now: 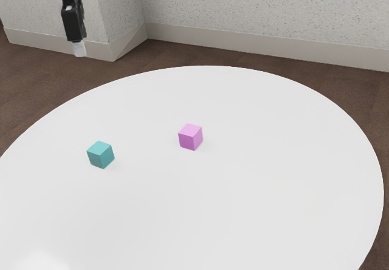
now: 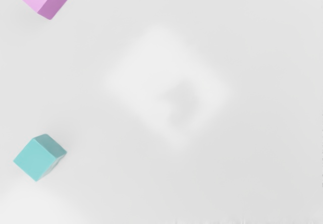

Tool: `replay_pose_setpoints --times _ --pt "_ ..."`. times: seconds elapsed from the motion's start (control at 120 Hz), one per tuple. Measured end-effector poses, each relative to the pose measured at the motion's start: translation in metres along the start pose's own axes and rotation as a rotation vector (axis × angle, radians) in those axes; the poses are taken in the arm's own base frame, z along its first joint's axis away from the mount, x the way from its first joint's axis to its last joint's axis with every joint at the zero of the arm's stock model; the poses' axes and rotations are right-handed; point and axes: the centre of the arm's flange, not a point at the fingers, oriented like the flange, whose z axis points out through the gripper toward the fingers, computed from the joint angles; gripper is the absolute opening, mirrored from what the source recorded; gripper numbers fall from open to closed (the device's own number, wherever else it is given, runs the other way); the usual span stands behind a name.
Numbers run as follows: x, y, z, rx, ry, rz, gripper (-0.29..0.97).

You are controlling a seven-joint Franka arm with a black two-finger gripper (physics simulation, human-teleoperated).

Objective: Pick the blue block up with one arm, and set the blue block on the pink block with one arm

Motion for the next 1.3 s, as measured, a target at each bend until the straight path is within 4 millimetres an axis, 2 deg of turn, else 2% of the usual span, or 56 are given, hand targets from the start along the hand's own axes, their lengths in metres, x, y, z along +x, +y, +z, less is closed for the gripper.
replay_pose_setpoints --times 0.075,0.142,0.225,0.275,0.375,0.433,0.492,0.608,0.675,0.725,0.792,0.842,0.933,0.967,1.075,1.183,1.3 --pt "0.003 -0.003 0.006 -0.005 -0.018 0.012 0.68" --pt "0.006 -0.01 0.02 -0.029 -0.041 0.032 0.68" --pt "-0.02 0.004 0.03 -0.046 -0.073 0.03 0.68" --pt "-0.039 0.016 0.048 -0.063 -0.101 0.022 0.68" --pt "-0.072 0.042 0.105 -0.087 -0.136 0.044 0.68" --pt "-0.079 0.048 0.13 -0.072 -0.123 0.098 0.68" --pt "-0.084 0.05 0.147 -0.06 -0.111 0.148 0.68" --pt "-0.094 0.053 0.16 -0.037 -0.087 0.249 0.68" --pt "-0.109 0.046 0.197 -0.066 -0.071 0.3 0.68" --pt "-0.113 0.041 0.219 -0.063 -0.051 0.35 0.68" --pt "-0.107 0.027 0.243 -0.06 -0.035 0.426 0.68" --pt "-0.099 0.009 0.26 -0.066 -0.032 0.478 0.68" --pt "-0.095 -0.021 0.272 -0.049 -0.019 0.543 0.68" --pt "-0.1 -0.031 0.277 -0.046 -0.014 0.553 0.68" --pt "-0.106 -0.05 0.289 -0.039 -0.008 0.612 0.68" --pt "-0.117 -0.074 0.327 -0.065 0.01 0.631 0.68" --pt "-0.122 -0.098 0.338 -0.034 0.034 0.654 0.68"
